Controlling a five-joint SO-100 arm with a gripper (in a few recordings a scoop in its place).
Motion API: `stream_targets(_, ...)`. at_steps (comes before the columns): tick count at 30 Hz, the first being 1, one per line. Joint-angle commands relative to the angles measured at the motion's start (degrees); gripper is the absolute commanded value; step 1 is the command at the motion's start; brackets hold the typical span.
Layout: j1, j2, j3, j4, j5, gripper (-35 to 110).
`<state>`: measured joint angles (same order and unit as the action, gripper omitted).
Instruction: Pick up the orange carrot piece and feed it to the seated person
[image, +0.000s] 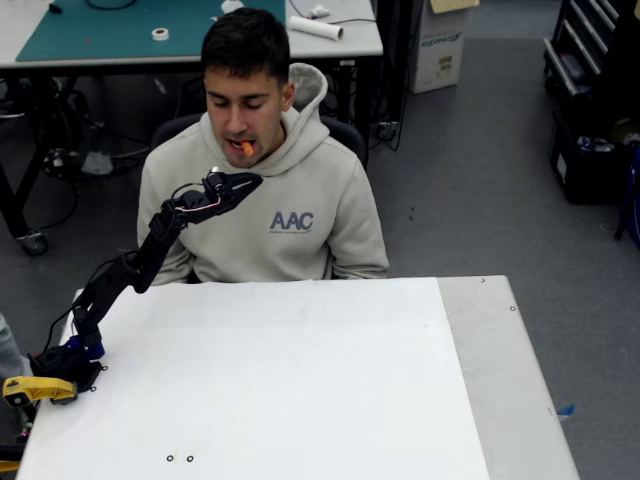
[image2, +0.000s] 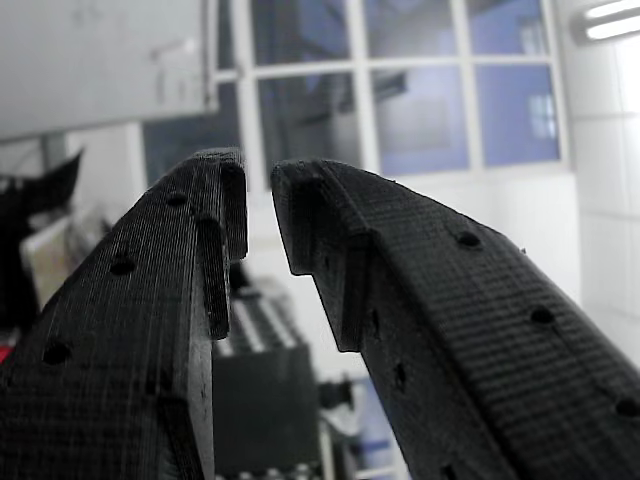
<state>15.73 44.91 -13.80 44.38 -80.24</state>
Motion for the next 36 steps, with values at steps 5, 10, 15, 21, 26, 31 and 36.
stream_targets(5,-0.09,5.36,-3.96,0.44,-0.62,-3)
stream_targets(10,-0.09,11.07,1.49,0.53,-0.53,-3)
stream_targets(15,0.62,18.54,13.71,0.53,3.87,-3)
stream_targets(21,0.7,30.76,30.15,0.44,16.96,-3)
stream_targets(26,0.79,41.57,43.59,0.44,27.95,-3)
stream_targets(31,0.79,53.17,58.45,0.53,37.44,-3)
stream_targets(36,0.79,66.09,76.64,0.53,46.05,-3)
